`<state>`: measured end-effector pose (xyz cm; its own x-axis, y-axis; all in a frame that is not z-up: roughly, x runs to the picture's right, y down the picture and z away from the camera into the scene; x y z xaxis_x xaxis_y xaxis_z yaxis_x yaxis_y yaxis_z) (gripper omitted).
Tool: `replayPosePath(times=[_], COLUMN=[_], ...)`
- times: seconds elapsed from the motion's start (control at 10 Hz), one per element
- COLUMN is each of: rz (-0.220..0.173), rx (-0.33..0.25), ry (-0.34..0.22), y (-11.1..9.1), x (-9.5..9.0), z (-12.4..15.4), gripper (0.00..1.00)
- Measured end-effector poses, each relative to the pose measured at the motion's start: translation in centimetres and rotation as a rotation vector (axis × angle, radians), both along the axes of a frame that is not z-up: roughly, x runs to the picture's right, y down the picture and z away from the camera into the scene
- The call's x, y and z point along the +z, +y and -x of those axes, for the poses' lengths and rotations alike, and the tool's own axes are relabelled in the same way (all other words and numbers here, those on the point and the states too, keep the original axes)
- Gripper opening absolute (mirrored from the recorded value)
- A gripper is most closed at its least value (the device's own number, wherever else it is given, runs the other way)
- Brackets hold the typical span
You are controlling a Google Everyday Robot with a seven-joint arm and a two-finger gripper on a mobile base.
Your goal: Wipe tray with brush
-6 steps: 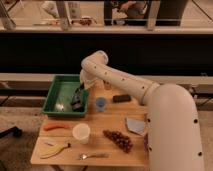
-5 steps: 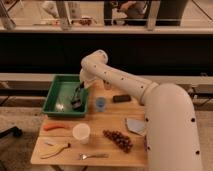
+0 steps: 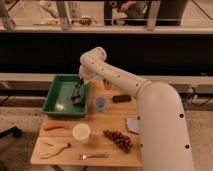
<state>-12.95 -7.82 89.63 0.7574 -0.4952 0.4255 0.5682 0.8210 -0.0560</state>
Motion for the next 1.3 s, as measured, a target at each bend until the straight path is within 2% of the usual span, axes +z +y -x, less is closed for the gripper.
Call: replayPosePath(times=[0.3,0.7,1.3], rz=[-0.037,-0.121,-0.216], rx=[0.0,-0.004,-0.011], ry=[0.013,0.014,0.056], y=[-0.7,-1.9,-3.8], x=[2.1,4.1,4.0], z=[-1.3,-2.1,-1.6], gripper=[0.0,0.0,0.0])
